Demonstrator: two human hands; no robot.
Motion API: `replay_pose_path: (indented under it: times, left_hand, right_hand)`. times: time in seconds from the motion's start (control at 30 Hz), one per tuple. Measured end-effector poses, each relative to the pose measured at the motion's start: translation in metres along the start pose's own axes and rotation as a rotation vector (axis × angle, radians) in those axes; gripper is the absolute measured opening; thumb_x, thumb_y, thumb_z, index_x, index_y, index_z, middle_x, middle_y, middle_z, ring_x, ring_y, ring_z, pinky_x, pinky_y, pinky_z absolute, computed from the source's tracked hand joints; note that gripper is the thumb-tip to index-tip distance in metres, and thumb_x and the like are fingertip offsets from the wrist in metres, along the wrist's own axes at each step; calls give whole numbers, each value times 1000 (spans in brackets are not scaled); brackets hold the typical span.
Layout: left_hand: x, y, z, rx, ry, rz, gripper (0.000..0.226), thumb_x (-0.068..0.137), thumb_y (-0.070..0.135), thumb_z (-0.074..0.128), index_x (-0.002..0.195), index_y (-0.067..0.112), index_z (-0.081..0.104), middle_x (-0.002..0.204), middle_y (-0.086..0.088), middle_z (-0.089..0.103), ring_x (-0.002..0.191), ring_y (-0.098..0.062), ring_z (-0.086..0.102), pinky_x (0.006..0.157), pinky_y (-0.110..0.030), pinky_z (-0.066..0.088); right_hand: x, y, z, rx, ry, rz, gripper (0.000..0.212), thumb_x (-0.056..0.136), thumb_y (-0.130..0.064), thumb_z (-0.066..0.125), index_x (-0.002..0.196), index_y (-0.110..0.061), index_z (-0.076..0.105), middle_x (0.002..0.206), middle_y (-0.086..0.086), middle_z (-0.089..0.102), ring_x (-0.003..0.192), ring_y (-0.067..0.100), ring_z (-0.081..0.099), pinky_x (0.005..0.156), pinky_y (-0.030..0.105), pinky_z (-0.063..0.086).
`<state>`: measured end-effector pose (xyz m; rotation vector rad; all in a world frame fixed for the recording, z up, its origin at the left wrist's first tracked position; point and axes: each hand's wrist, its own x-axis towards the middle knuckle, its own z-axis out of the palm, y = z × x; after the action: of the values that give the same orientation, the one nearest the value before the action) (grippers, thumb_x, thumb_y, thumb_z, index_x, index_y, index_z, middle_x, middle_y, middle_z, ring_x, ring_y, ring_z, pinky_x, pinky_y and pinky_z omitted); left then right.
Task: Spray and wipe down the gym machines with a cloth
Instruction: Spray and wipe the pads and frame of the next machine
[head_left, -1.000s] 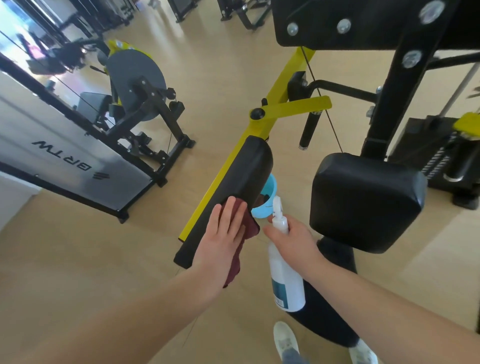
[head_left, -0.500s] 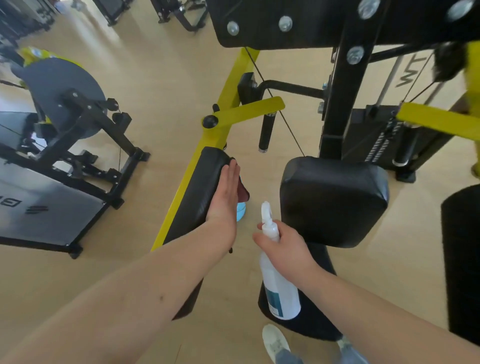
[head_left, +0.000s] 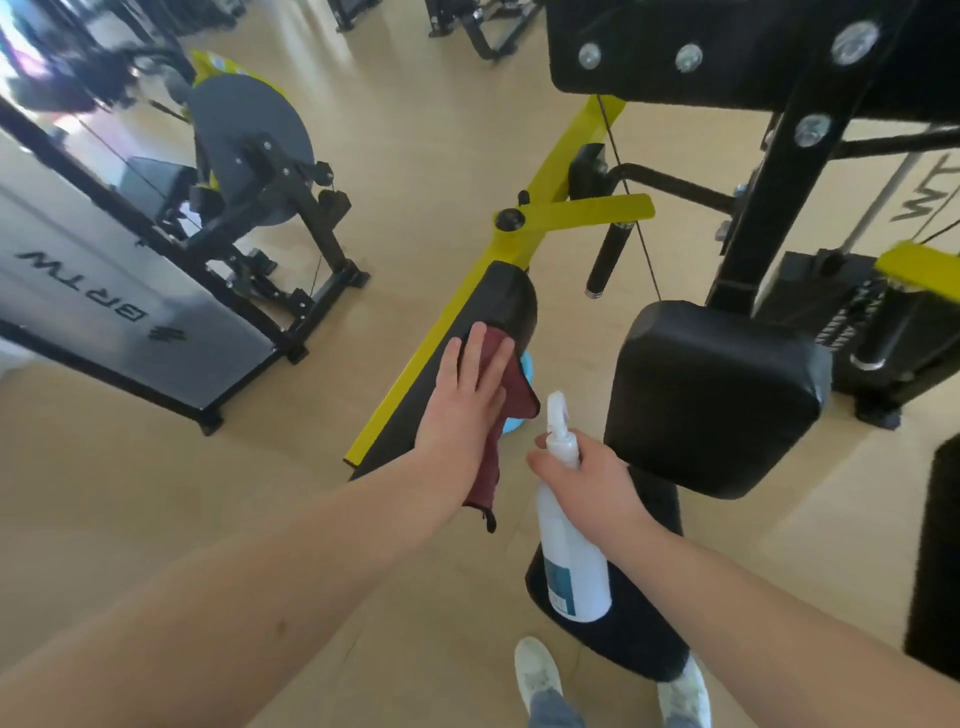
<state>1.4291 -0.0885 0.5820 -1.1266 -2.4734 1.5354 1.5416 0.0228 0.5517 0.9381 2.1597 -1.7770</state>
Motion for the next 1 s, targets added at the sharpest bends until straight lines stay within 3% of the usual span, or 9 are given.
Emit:
replay_pose_path:
  times: [0.1,0.33,0.43,0.53,0.67,0.73,0.8,0.93,1.0]
  left_hand:
    - [-40,3,14,-129,-31,-21,81,100,50,54,164,30,7,162,-19,-36,146,-62,-20,123,-65,-3]
    - [-106,0,43,-380,6,-53,82,98,46,59,162,33,9,165,-16,-31,150,-58,-8,125,-61,7]
    - [-119,-5,58,-472,59,-53,83,90,50,70,159,34,28,170,-17,-10,152,-54,5,124,-59,15]
    - [-127,-11,60,-499,109,-50,71,84,44,79,147,28,51,167,-19,20,147,-52,30,121,-56,31]
    - [-125,-20,50,-580,307,-46,51,77,16,81,127,18,70,147,-13,56,130,-43,58,110,-48,48]
    - [-117,-24,43,-629,411,-52,48,78,15,79,125,20,71,135,-5,67,124,-33,64,106,-42,50]
    - [-106,-24,35,-700,452,-21,50,80,19,78,129,24,67,127,2,68,119,-26,66,101,-39,52]
    - [-76,-16,16,-835,528,91,55,77,16,82,127,26,63,110,5,66,87,-22,68,70,-39,55]
    - [-60,-11,4,-933,591,161,45,81,13,79,122,23,66,104,2,67,81,-23,67,62,-41,56]
  right_hand:
    - [-8,-3,2,-29,-42,-43,29,95,-42,63,116,-22,63,102,3,66,93,19,64,83,38,55]
    - [-25,-1,9,-59,-118,-109,20,94,-42,65,107,-27,61,100,1,65,91,18,64,79,34,54]
    - [-33,2,10,-50,-156,-129,19,95,-40,65,107,-26,60,101,2,65,92,18,64,74,30,52]
    - [-40,3,8,-74,-169,-152,20,96,-39,65,110,-31,53,100,-3,63,91,14,62,76,29,49]
    - [-45,3,-3,-108,-124,-148,25,97,-40,63,113,-36,45,96,-12,56,88,10,58,75,26,46]
    - [-46,0,-11,-121,-85,-152,26,97,-40,64,115,-37,45,95,-14,56,86,10,58,67,22,44]
    - [-48,-3,-20,-137,-43,-148,27,97,-41,64,117,-35,47,94,-15,56,84,10,58,65,19,44]
    - [-54,-1,-35,-132,58,-112,44,93,-49,65,130,-35,48,100,-13,59,89,13,63,75,28,56]
    - [-60,3,-41,-67,124,-99,52,92,-48,68,137,-41,42,103,-16,59,90,12,63,71,26,53]
